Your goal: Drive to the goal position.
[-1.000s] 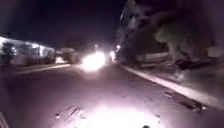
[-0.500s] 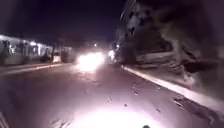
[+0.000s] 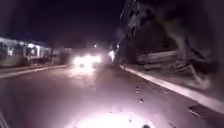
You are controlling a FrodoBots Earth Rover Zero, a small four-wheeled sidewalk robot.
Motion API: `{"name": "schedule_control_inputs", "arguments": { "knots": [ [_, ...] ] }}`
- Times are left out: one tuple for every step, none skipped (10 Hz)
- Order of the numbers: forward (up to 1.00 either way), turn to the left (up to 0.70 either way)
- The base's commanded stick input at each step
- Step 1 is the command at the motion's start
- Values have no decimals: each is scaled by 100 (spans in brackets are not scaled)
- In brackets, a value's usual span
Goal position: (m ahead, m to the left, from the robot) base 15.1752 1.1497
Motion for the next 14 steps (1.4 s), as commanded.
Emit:
{"name": "schedule_control_inputs", "arguments": {
  "knots": [
    [70,0],
    [70,0],
    [70,0],
    [70,0],
    [70,0],
    [70,0],
    [70,0],
    [70,0],
    [70,0],
    [70,0],
    [70,0],
    [70,0],
    [70,0],
    [70,0]
  ]
}}
